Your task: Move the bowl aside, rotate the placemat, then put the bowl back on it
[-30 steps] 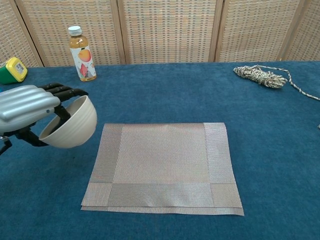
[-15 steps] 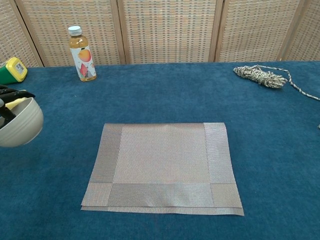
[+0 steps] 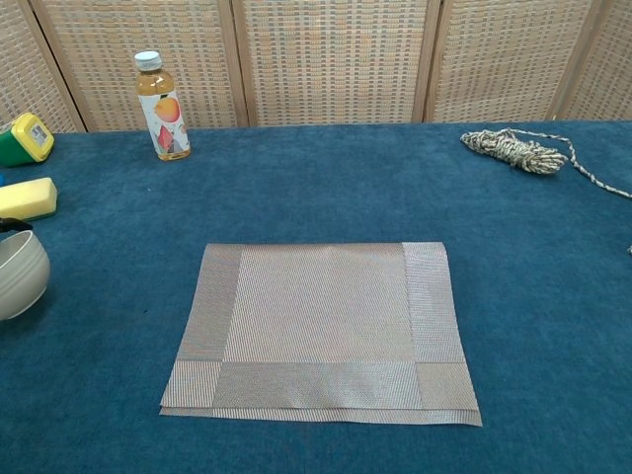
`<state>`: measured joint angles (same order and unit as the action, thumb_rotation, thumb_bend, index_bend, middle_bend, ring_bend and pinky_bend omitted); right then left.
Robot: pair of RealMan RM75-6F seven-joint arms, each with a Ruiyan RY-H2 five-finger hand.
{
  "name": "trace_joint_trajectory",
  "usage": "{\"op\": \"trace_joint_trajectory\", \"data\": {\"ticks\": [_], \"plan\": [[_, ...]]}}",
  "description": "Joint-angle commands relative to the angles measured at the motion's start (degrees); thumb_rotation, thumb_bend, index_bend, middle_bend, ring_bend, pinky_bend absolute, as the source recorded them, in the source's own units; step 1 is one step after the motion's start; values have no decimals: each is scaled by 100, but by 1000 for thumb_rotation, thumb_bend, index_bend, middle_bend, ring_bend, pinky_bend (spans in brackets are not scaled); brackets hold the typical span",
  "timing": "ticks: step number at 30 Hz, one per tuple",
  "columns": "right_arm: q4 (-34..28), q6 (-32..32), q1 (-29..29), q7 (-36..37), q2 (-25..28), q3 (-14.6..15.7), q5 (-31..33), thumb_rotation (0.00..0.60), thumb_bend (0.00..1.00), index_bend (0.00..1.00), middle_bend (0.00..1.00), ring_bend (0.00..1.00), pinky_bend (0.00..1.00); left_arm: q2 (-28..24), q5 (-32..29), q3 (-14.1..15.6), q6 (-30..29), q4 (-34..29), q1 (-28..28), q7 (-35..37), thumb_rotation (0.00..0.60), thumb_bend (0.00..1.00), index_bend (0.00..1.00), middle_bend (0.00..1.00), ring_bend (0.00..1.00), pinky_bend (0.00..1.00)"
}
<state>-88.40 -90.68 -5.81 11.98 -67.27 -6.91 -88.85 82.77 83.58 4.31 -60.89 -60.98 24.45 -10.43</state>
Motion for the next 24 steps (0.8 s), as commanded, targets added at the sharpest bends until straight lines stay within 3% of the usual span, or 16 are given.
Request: {"op": "trace_joint_trajectory", "data": {"ticks": [1, 4, 8, 13, 24], "plan": [[5, 1, 1, 13, 4, -4, 8, 600, 106, 123, 0, 0, 0, 7, 8, -5, 9, 9, -5, -12, 600, 421, 649, 0, 0, 0], [5, 8, -1, 23, 9, -4, 11, 600, 106, 123, 0, 0, 0, -14, 18, -15, 1, -7, -13, -22, 600, 417, 568, 0, 0, 0], [4, -2, -1, 22, 8, -3, 0, 600, 106, 123, 0, 0, 0, -74, 21, -42, -33, -52, -33, 4, 600, 403, 296, 0, 0, 0], [3, -22, 2, 4, -4, 1, -18, 600, 106, 123, 0, 0, 0, -142, 32, -57, -49, -88, -48, 14, 600, 381, 82, 0, 0, 0], [-8, -17, 5, 15, 7, 6, -14, 600, 106, 123, 0, 0, 0, -353, 64, -38, 38, -274, -49, -61, 600, 321, 53, 0, 0, 0]]}}
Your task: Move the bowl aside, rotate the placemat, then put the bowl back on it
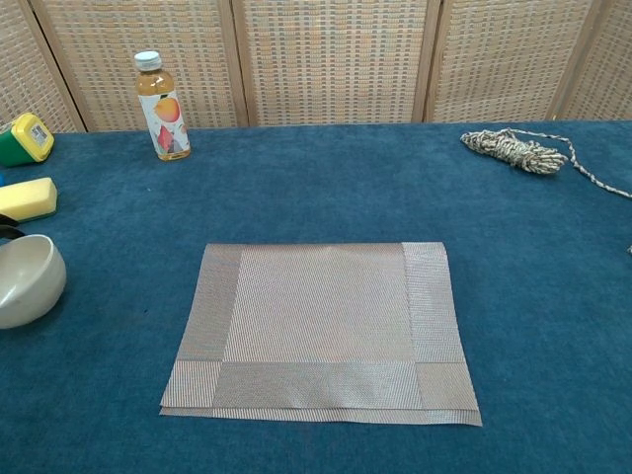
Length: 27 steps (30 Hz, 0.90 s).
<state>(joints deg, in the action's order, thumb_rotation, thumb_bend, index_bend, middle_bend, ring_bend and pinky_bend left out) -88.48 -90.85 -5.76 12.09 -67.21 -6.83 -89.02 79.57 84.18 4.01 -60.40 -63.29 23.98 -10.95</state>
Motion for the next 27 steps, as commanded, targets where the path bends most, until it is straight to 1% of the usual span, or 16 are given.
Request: {"op": "trace_joint_trajectory", "data": {"ticks": [1, 4, 8, 10, 11, 13, 15, 16, 17, 19, 23, 27], "plan": [[1, -1, 0, 7, 2, -5, 6, 600, 106, 123, 0, 0, 0, -60, 11, -15, -32, -77, -5, -5, 600, 321, 50, 0, 0, 0], [3, 0, -1, 19, 4, -5, 6, 600, 106, 123, 0, 0, 0, -208, 44, -40, -124, -250, -14, -28, 600, 320, 42, 0, 0, 0], [-4, -12, 2, 23, 10, -4, -4, 600, 106, 123, 0, 0, 0, -496, 103, -105, -342, -630, -35, -19, 600, 321, 35, 0, 0, 0], [-11, -25, 7, 24, 16, -3, -12, 600, 106, 123, 0, 0, 0, -672, 134, -148, -475, -884, -54, 18, 600, 321, 35, 0, 0, 0], [-17, -39, 11, 30, 21, -3, -21, 600, 106, 123, 0, 0, 0, -821, 187, -216, -675, -1118, -75, 91, 600, 321, 35, 0, 0, 0], [-24, -49, 16, 33, 24, -1, -28, 600, 106, 123, 0, 0, 0, -1009, 230, -257, -827, -1418, -104, 131, 600, 319, 35, 0, 0, 0], [-30, -54, 18, 32, 28, 0, -31, 600, 106, 123, 0, 0, 0, -1137, 208, -293, -885, -1672, -123, 60, 600, 284, 37, 0, 0, 0], [-32, -56, 19, 31, 29, 0, -32, 600, 106, 123, 0, 0, 0, -1171, 198, -305, -898, -1757, -128, 18, 600, 242, 43, 0, 0, 0], [-34, -58, 20, 29, 29, -1, -33, 600, 106, 123, 0, 0, 0, -1200, 190, -317, -916, -1846, -133, -31, 600, 199, 53, 0, 0, 0], [-37, -62, 21, 26, 30, -1, -34, 600, 106, 123, 0, 0, 0, -1242, 201, -341, -981, -2056, -147, -162, 600, 165, 77, 0, 0, 0], [-42, -63, 23, 32, 34, -3, -28, 600, 106, 123, 0, 0, 0, -1177, 308, -370, -1164, -2360, -182, -428, 600, 164, 110, 0, 0, 0], [-46, -60, 24, 47, 41, -6, -22, 600, 106, 123, 0, 0, 0, -942, 487, -337, -1250, -2690, -185, -723, 600, 163, 113, 0, 0, 0]]}}
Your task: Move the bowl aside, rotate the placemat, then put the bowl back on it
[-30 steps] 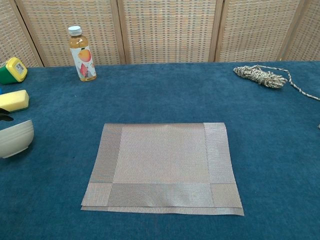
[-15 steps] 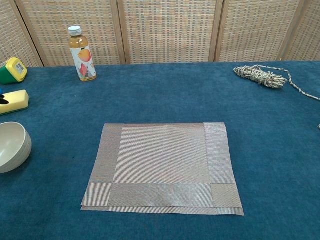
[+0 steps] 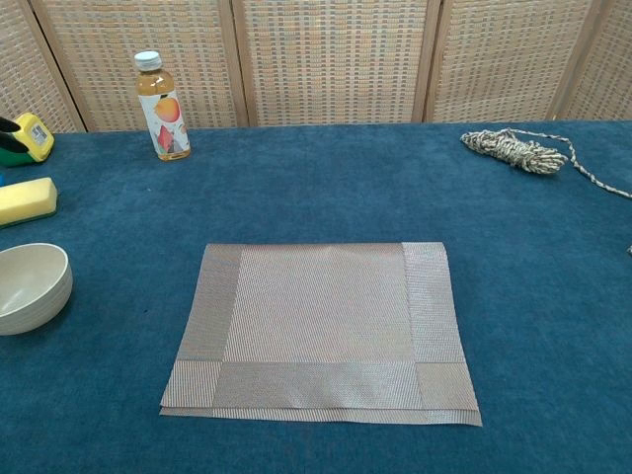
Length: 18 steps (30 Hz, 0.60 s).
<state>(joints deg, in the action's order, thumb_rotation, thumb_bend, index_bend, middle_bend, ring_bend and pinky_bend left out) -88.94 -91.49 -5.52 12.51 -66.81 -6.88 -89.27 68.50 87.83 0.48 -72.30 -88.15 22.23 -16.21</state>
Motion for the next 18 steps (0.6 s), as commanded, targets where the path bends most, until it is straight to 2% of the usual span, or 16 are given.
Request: {"op": "trace_joint_trajectory", "data": {"ticks": [1, 7, 8, 10, 18], "plan": [[0, 6, 0, 10, 4, -1, 6, 600, 106, 123, 0, 0, 0, 227, 152, 33, -42, -264, -1, -276, 600, 163, 113, 0, 0, 0], [-7, 15, 5, 89, 37, -13, 36, 600, 106, 123, 0, 0, 0, 795, 10, 76, 248, -576, 44, -1056, 600, 158, 80, 0, 0, 0], [-15, 5, 13, 128, 54, -18, 43, 600, 105, 123, 0, 0, 0, 1093, -104, 55, 448, -599, 121, -1292, 600, 158, 77, 0, 0, 0], [-16, -2, 19, 165, 71, -22, 45, 600, 106, 123, 0, 0, 0, 1372, -299, -26, 521, -567, 147, -1604, 600, 158, 76, 0, 0, 0], [-14, 7, 22, 263, 107, -37, 71, 600, 106, 123, 0, 0, 0, 1921, -496, -79, 713, -497, 279, -2100, 600, 157, 76, 0, 0, 0]]}}
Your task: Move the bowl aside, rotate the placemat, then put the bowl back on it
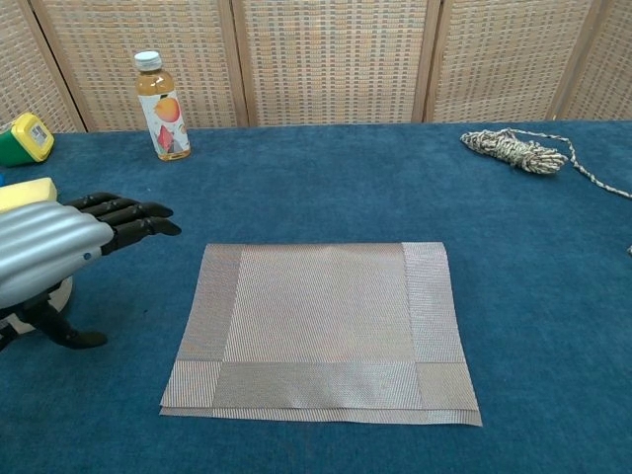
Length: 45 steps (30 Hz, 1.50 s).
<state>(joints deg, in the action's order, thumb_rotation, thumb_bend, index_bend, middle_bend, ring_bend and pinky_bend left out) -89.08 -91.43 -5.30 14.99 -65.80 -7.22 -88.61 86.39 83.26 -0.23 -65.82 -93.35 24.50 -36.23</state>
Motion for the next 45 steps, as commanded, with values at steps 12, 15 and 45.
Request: {"op": "trace_joint_trajectory", "data": {"ticks": [12, 15, 45], "plan": [[13, -10, 22, 239, 75, -40, 57, 600, 106, 123, 0, 0, 0, 682, -265, 200, 357, -65, 156, -715, 600, 158, 75, 0, 0, 0], [11, -17, 24, 257, 81, -40, 49, 600, 106, 123, 0, 0, 0, 720, -319, 190, 349, -56, 165, -775, 600, 159, 75, 0, 0, 0], [-9, -8, 27, 272, 86, -37, 33, 600, 106, 123, 0, 0, 0, 924, -817, 182, 452, 38, 326, -1070, 600, 160, 79, 0, 0, 0]]}}
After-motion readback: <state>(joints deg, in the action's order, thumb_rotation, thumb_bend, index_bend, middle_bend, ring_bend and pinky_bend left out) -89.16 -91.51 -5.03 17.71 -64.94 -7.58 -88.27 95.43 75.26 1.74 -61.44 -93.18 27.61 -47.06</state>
